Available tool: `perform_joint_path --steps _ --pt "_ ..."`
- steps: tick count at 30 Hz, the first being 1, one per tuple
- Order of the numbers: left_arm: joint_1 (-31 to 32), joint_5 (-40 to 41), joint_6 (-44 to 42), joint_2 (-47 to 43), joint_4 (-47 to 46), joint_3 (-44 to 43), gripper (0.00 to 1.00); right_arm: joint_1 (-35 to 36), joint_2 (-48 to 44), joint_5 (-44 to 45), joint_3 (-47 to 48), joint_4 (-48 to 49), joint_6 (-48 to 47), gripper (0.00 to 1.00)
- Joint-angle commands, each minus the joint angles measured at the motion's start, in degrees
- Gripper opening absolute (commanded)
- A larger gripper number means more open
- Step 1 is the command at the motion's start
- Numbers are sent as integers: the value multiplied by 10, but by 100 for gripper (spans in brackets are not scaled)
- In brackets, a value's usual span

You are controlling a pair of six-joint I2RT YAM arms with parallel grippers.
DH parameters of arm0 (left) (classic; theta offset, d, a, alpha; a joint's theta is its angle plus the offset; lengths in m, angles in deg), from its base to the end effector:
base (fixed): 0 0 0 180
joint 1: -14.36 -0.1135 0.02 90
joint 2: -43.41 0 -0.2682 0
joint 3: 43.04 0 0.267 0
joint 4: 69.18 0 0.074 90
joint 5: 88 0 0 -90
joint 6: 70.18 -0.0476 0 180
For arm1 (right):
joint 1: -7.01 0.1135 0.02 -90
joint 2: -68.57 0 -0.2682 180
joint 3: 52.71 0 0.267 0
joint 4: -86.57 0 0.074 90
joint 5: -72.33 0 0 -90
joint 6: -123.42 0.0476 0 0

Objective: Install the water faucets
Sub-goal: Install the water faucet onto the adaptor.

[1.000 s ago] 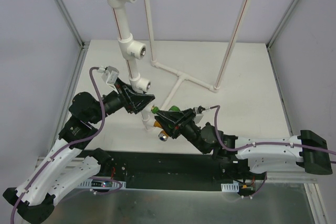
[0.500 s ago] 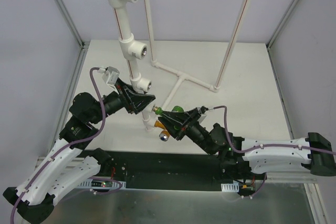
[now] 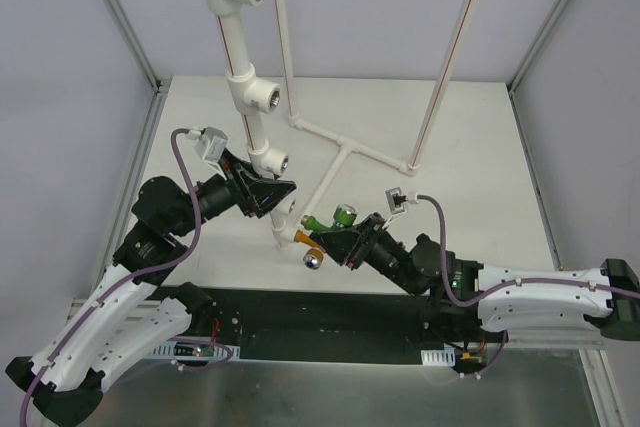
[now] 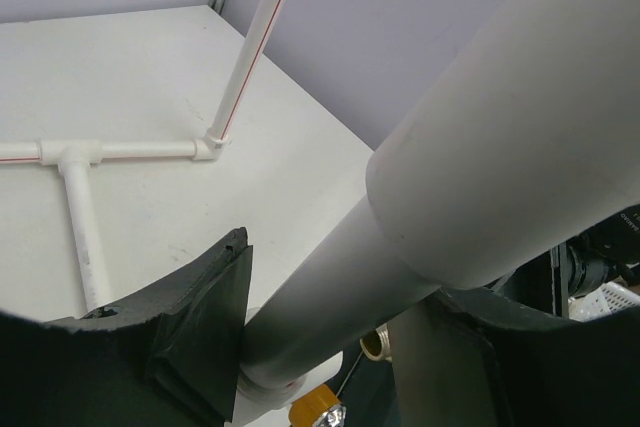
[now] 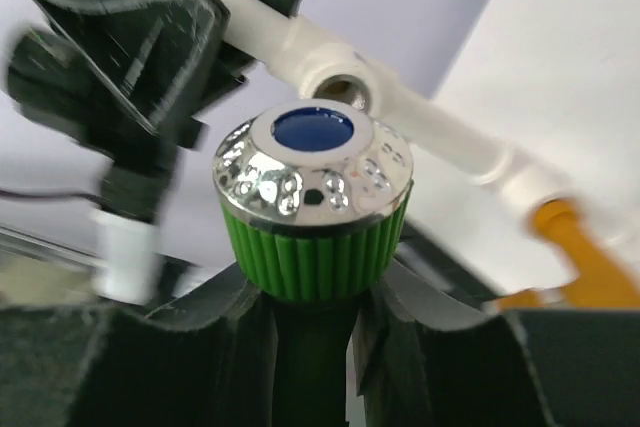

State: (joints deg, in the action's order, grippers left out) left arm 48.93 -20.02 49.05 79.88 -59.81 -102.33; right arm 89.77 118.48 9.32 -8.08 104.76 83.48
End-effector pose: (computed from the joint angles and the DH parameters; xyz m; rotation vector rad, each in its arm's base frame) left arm 0.1260 -0.1085 0.4039 0.4143 1.3966 -1.1809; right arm 0.0500 0.2221 0.3201 0.0113 1.5734 1.5883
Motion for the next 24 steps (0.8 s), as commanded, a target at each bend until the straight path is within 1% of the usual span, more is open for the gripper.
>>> perform_joint_path --steps 1,2,4,5,6,8,9,11,12,14,17,19,22,24 --pt "8 0 71 4 -2 -2 33 -1 -19 25 4 -11 -530 0" --pt "7 2 67 6 4 -5 29 -1 -17 16 1 -18 -587 0" --pt "7 8 55 10 26 -14 14 -2 -2 24 -12 4 -700 0" --pt "7 17 46 11 49 -21 3 -2 8 32 -22 23 -746 0" --pt "7 25 35 11 73 -30 0 -2 16 39 -27 54 -785 0" --pt "7 49 6 9 123 -54 0 -3 30 55 -32 101 -833 0" --pt "7 66 -10 5 151 -67 0 -4 36 55 -26 101 -848 0" --pt "7 112 -51 -1 220 -95 0 -10 41 59 6 59 -839 0" --pt "7 130 -65 -3 248 -110 0 -15 43 48 10 70 -836 0" --pt "7 175 -93 -3 307 -138 0 -15 42 23 -3 126 -867 0" --pt "7 232 -123 0 376 -180 0 -16 49 36 3 170 -910 0" --pt "7 254 -139 4 411 -199 0 -16 52 15 13 159 -930 0" --pt "7 281 -156 10 437 -217 0 -14 64 -34 40 110 -953 0" --pt "7 288 -160 11 443 -223 0 -8 79 -50 61 90 -982 0"
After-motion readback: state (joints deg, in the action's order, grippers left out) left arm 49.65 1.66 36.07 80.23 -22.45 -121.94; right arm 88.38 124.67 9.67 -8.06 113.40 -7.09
